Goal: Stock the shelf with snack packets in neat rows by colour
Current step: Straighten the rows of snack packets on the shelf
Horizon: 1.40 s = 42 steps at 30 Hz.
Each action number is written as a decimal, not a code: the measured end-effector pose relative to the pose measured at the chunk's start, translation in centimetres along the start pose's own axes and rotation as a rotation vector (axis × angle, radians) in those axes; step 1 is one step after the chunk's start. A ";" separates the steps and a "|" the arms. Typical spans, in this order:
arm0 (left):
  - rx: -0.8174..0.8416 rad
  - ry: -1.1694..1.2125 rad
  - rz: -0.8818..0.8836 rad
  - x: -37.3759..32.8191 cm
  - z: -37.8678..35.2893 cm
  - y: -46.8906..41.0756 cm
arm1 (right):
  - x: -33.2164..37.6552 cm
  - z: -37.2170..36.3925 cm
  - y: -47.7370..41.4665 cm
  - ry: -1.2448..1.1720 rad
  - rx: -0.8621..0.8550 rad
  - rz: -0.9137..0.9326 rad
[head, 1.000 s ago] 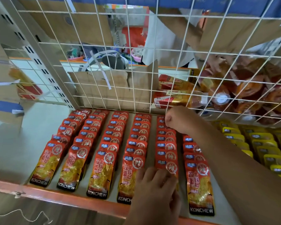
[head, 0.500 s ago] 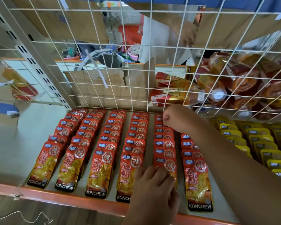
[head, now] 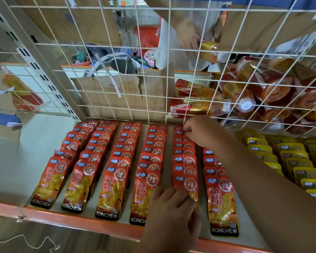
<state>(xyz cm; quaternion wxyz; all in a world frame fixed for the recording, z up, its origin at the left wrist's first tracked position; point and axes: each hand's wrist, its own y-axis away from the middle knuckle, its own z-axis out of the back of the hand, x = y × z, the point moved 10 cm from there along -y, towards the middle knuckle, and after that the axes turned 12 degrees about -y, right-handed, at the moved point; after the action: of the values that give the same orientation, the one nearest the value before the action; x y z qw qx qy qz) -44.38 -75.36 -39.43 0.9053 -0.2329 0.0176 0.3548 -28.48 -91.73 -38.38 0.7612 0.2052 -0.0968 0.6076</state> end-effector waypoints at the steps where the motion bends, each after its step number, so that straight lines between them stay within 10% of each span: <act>1: 0.001 -0.002 0.001 0.0 0.0 0.0 | 0.0 0.0 0.0 0.001 -0.001 0.005; 23: 0.046 -0.003 0.007 0.1 -0.3 -0.1 | 0.4 -2.5 -3.0 0.020 0.311 -0.201; 42: 0.073 0.003 0.019 0.1 -0.5 -0.1 | -1.1 -3.3 -4.9 0.057 0.196 -0.301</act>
<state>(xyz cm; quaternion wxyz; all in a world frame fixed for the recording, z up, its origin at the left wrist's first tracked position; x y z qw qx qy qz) -44.14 -75.55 -39.84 0.9098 -0.2001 0.0339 0.3621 -24.32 -92.17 -42.79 0.8223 0.2735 0.0161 0.4987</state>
